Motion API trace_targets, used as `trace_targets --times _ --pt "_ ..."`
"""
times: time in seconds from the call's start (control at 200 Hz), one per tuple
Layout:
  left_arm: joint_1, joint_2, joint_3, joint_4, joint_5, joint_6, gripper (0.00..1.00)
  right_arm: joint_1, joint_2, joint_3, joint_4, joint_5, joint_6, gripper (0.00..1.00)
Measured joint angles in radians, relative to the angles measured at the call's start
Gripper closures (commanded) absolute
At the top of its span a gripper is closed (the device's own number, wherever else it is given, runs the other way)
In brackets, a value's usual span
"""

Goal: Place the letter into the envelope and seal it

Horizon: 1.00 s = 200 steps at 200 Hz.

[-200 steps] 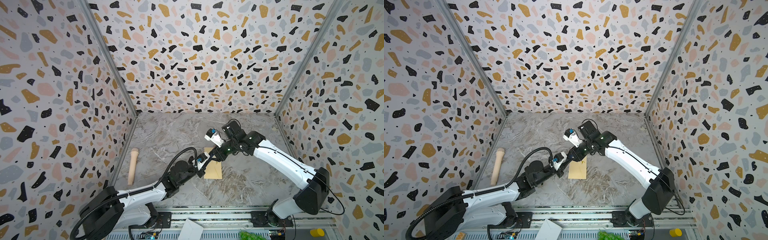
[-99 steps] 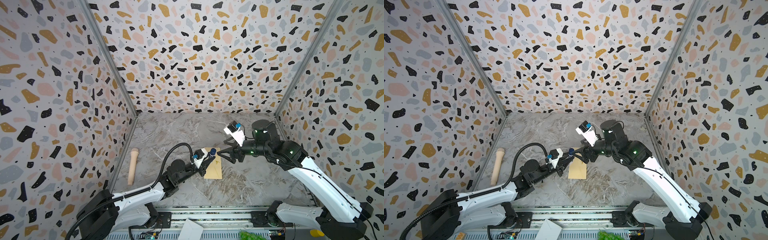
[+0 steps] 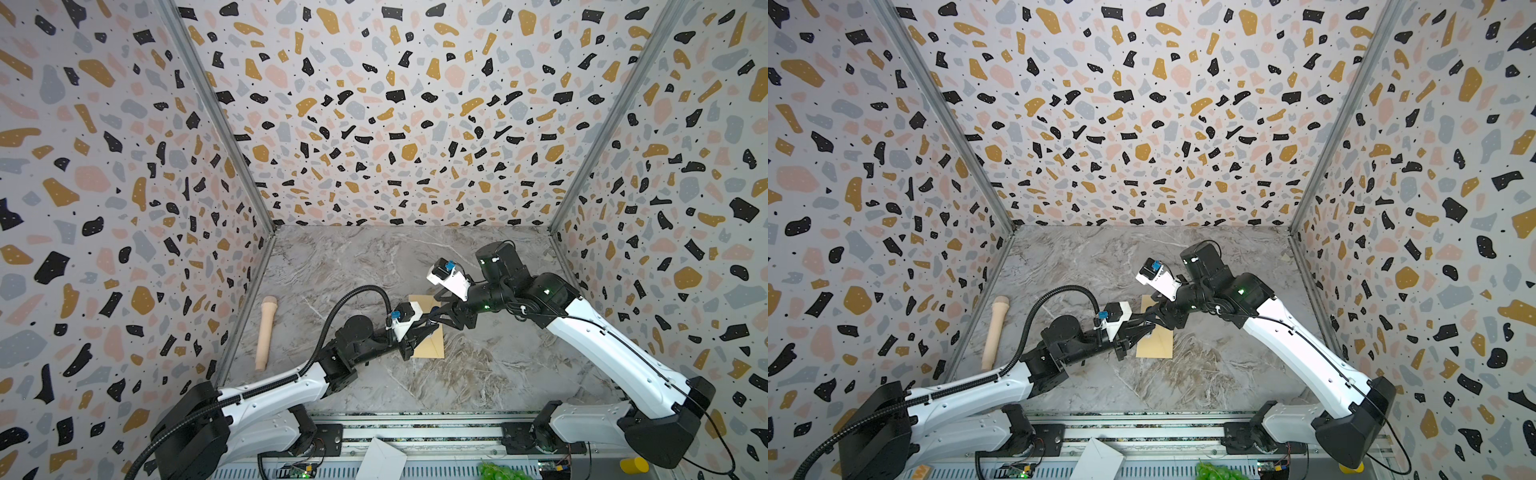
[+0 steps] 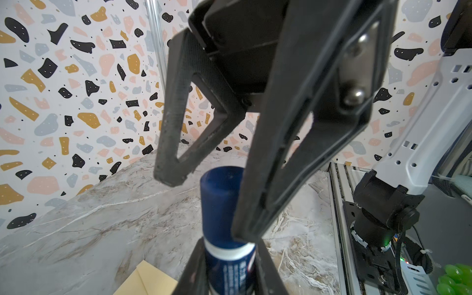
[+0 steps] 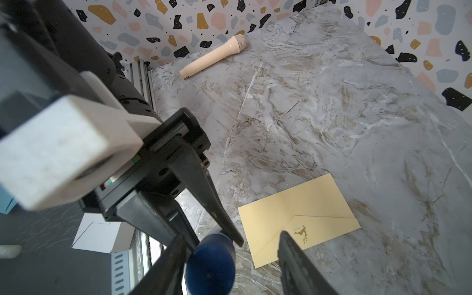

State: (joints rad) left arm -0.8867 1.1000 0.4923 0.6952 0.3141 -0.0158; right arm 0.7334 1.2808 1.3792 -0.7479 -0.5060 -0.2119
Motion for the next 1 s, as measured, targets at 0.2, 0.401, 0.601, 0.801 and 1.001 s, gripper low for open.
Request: trace_targets --times 0.2,0.401,0.601,0.801,1.001 --pt "0.0 0.0 0.001 -0.008 -0.005 0.0 1.0 0.004 0.015 -0.023 -0.003 -0.004 -0.003 0.63" --pt "0.001 0.0 0.01 -0.032 -0.019 0.0 1.0 0.01 0.017 -0.023 -0.008 -0.023 0.0 0.88" --pt "0.001 -0.002 0.012 -0.045 -0.032 -0.001 0.91 0.007 0.029 -0.023 -0.002 -0.037 0.006 0.98" --pt "0.001 -0.006 0.012 -0.039 -0.058 0.002 0.29 0.0 0.028 -0.022 0.002 -0.032 0.031 1.0" --pt "0.001 -0.032 0.011 -0.013 -0.09 -0.008 0.24 -0.014 0.011 -0.02 0.002 -0.043 0.043 1.0"
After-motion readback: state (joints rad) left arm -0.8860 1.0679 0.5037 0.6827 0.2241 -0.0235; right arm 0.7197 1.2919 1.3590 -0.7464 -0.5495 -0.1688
